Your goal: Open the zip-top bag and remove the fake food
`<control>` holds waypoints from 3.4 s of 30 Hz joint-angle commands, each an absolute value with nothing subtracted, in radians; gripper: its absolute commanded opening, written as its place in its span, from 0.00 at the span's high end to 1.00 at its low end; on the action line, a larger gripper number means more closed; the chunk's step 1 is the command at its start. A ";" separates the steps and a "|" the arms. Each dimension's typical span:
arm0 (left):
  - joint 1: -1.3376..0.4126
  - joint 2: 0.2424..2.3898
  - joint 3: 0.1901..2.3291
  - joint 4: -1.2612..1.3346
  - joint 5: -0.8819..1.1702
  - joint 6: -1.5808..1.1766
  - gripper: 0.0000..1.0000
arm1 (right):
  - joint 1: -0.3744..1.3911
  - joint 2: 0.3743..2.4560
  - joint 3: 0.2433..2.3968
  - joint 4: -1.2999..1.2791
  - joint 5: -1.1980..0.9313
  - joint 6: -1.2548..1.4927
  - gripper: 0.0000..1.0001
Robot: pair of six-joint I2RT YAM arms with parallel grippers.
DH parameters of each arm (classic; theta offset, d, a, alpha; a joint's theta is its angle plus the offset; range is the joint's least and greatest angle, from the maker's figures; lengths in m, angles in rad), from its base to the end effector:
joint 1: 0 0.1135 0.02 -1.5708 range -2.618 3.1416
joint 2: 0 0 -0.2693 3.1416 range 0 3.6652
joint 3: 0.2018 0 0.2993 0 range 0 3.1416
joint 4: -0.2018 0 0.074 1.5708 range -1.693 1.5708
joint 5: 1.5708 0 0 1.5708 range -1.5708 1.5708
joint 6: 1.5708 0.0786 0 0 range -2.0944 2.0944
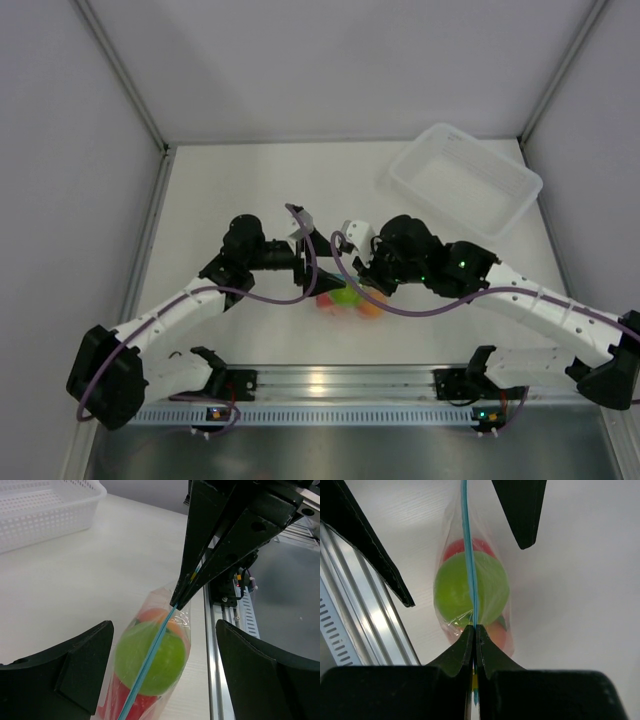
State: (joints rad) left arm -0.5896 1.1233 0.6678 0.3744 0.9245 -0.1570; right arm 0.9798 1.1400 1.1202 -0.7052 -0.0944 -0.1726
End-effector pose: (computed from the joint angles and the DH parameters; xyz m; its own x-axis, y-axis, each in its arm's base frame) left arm 0.2262 -0.2268 0.2713 -0.2223 0.0354 -0.9743 0.9734 0.0644 -0.2197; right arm 0.1698 0.2664 0.3114 -0.2153 -0.6277 -0.7481 -0.9166 0.3942 -0.0670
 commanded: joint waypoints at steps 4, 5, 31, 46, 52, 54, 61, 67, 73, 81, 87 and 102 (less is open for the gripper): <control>-0.612 1.121 0.673 0.434 0.964 -0.118 0.14 | 0.997 1.111 1.147 -0.696 -0.092 -0.189 1.00; -0.621 1.112 0.649 0.434 0.950 -0.109 0.17 | 0.997 1.112 1.150 -0.703 -0.095 -0.190 1.00; -0.703 1.192 0.647 0.436 0.905 -0.087 0.60 | 1.002 1.065 1.183 -0.696 -0.176 -0.202 1.00; -0.716 1.096 0.647 0.434 0.933 -0.127 1.00 | 0.999 0.850 1.033 -0.549 -0.028 -0.098 0.71; -0.716 1.016 0.644 0.434 0.966 -0.158 1.00 | 0.996 0.583 0.873 -0.390 -0.047 -0.071 0.61; -0.716 0.997 0.650 0.434 0.979 -0.169 1.00 | 0.997 0.511 0.830 -0.350 -0.087 -0.069 0.61; -0.719 0.931 0.675 0.434 1.019 -0.209 1.00 | 0.996 0.511 0.821 -0.281 -0.248 -0.052 0.56; -0.718 0.894 0.675 0.434 1.015 -0.221 1.00 | 0.996 0.545 0.821 -0.219 -0.385 -0.057 0.54; -0.719 0.888 0.672 0.434 1.009 -0.225 1.00 | 0.996 0.581 0.802 -0.176 -0.476 -0.046 0.57; -0.726 0.867 0.675 0.434 0.996 -0.224 1.00 | 0.996 0.638 0.811 -0.172 -0.463 -0.063 0.69; -0.726 0.862 0.669 0.434 1.000 -0.219 1.00 | 0.997 0.663 0.815 -0.178 -0.469 -0.071 0.83; -0.726 0.856 0.673 0.434 1.000 -0.221 1.00 | 0.997 0.612 0.793 -0.192 -0.410 -0.083 0.62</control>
